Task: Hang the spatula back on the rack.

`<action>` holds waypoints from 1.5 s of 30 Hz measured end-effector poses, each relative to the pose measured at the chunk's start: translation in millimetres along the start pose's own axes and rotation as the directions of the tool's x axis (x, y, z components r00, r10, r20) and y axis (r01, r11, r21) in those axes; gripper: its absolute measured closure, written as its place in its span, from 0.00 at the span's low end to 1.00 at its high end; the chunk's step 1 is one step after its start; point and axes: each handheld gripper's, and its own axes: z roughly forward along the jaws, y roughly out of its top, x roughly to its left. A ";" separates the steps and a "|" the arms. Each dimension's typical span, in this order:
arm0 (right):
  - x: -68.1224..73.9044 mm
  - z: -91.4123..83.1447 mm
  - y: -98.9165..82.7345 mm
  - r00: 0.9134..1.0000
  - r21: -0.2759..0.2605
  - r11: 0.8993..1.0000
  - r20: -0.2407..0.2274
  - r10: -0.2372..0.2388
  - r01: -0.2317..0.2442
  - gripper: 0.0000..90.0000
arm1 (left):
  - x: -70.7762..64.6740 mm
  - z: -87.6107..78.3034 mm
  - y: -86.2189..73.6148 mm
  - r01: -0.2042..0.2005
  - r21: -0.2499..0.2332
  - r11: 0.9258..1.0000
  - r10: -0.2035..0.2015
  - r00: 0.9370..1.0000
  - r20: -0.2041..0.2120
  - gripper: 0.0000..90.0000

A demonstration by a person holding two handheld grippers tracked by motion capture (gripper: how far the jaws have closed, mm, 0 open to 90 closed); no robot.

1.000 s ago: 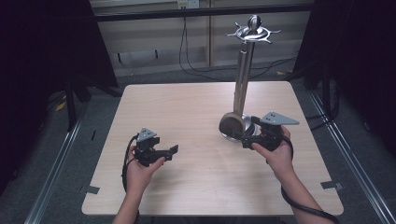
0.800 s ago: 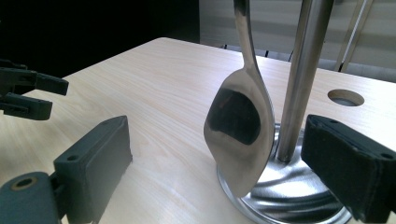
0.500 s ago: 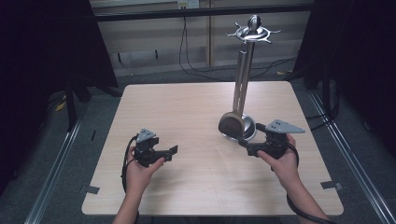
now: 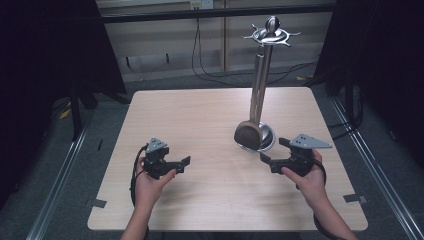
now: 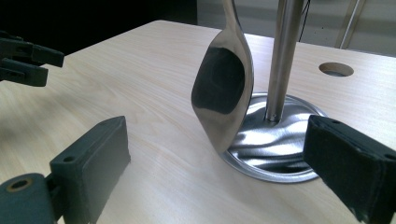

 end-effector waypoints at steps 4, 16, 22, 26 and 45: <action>-0.5 -3.8 -3.3 1.000 0.008 1.000 0.001 0.008 -0.008 0.08 | -0.6 1.0 -0.5 0.000 0.003 1.000 0.000 1.000 -0.003 0.07; -2.6 -11.2 -14.2 1.000 0.033 0.999 -0.009 -0.008 0.009 0.07 | -1.2 2.7 -2.0 -0.006 0.009 1.000 0.006 1.000 0.012 0.07; -4.0 -14.8 -18.5 1.000 0.043 0.999 0.000 -0.014 0.014 0.07 | -2.1 4.2 -2.9 -0.006 0.012 1.000 0.006 1.000 0.016 0.07; -4.0 -16.1 -20.5 1.000 0.045 0.999 -0.002 -0.010 0.010 0.07 | -2.7 4.9 -3.0 -0.008 0.009 1.000 0.008 1.000 0.017 0.07; -8.2 -19.7 -33.4 1.000 0.062 0.998 0.000 -0.004 0.004 0.07 | -3.2 6.4 -5.5 -0.012 0.025 1.000 0.011 1.000 0.016 0.07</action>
